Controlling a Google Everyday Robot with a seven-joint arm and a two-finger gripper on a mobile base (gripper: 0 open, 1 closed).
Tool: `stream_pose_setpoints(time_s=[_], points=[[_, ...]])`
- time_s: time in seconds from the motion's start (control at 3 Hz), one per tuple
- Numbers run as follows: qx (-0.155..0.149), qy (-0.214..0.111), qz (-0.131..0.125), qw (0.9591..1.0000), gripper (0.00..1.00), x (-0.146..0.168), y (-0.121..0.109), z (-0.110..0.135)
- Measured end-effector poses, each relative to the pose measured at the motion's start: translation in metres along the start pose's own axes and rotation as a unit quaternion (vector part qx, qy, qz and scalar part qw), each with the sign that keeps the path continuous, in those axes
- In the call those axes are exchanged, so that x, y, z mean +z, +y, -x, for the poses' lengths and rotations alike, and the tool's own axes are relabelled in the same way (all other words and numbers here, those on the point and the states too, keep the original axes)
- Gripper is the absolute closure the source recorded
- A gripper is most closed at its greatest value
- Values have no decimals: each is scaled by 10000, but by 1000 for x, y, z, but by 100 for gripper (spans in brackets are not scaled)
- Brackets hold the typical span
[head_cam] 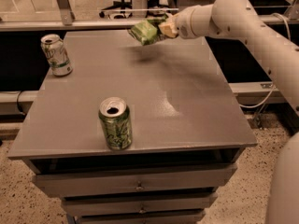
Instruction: Pick green jalapeno chip bag
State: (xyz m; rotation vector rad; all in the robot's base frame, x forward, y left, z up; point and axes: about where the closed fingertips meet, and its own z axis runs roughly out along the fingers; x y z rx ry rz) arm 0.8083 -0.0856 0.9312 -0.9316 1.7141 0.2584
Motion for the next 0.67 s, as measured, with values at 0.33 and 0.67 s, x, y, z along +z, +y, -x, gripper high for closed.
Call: stream_pose_setpoints(time_s=[0.33, 0.67], points=[[-44, -358, 69, 9993, 100, -34, 23, 25], [-23, -530, 161, 9985, 100, -45, 36, 34]])
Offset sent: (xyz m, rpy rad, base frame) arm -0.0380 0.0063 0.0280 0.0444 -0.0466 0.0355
